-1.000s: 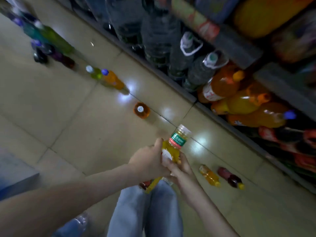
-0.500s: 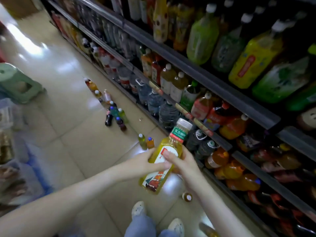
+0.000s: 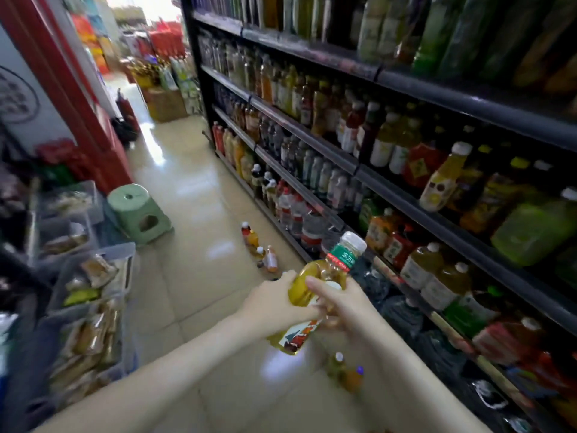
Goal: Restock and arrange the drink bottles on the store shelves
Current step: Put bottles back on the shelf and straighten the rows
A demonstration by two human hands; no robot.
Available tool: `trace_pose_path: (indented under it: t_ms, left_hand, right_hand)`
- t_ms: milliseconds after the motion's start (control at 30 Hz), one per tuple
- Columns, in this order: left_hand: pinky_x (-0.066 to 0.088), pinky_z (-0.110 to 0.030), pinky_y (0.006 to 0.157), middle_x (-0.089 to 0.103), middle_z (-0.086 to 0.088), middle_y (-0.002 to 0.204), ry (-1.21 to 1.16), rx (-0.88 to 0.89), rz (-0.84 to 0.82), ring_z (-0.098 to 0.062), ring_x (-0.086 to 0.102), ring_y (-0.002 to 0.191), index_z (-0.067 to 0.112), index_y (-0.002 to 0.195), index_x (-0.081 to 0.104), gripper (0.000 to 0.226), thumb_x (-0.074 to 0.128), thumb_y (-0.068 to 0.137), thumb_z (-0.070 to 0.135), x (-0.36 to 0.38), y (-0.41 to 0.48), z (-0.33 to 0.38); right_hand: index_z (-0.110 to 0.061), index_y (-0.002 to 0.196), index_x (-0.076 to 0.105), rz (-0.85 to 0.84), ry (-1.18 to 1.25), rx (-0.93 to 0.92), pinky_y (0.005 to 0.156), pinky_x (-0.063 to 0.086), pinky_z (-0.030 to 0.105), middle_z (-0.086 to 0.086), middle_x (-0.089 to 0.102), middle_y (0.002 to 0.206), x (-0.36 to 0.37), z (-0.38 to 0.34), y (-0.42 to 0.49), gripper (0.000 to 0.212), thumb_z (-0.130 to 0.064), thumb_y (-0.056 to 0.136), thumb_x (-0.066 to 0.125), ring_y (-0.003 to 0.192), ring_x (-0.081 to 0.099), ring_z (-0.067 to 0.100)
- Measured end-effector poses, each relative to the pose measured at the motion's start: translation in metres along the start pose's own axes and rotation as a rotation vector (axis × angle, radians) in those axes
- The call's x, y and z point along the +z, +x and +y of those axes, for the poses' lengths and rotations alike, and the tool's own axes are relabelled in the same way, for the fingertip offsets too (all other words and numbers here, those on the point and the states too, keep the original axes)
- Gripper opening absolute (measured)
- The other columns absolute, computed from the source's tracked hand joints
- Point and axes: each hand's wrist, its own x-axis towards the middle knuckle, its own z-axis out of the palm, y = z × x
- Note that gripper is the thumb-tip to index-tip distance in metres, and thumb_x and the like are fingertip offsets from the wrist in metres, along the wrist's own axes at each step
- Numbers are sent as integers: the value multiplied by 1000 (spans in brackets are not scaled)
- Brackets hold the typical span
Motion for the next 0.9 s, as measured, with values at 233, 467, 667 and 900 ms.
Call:
trace_pose_path:
  t_ms: [233,467,667,900]
  left_hand:
    - [41,-2,80,50,38,97,-191,204,-106,26,49,86,64,103,40,35,66,81,54,-110,101,-37]
    - [49,-26,95,60,12,121,-130,277,3,-4,59,107,42,131,47,50,58,85,58,-198,253,-85]
    - [46,-35,100,56,23,118,-185,235,166,-5,57,111,52,128,44,41,58,89,47,-305,361,-144]
    - [45,-11,91,64,19,116,-229,276,281,9,60,102,42,126,53,41,61,91,20,-444,472,-249]
  right_hand:
    - [-15,109,63,147,60,-141,72,59,45,12,72,99,39,-55,109,32,-25,80,72,87,71,26]
    - [-14,108,62,216,-4,-248,64,59,41,13,72,100,76,-117,276,30,-25,82,73,87,72,25]
    - [-16,110,60,199,-116,-314,81,58,45,6,72,101,154,-194,433,52,-37,68,83,89,71,19]
    - [-20,113,58,211,-129,-388,88,55,47,-2,72,100,265,-255,607,52,-36,70,83,91,70,12]
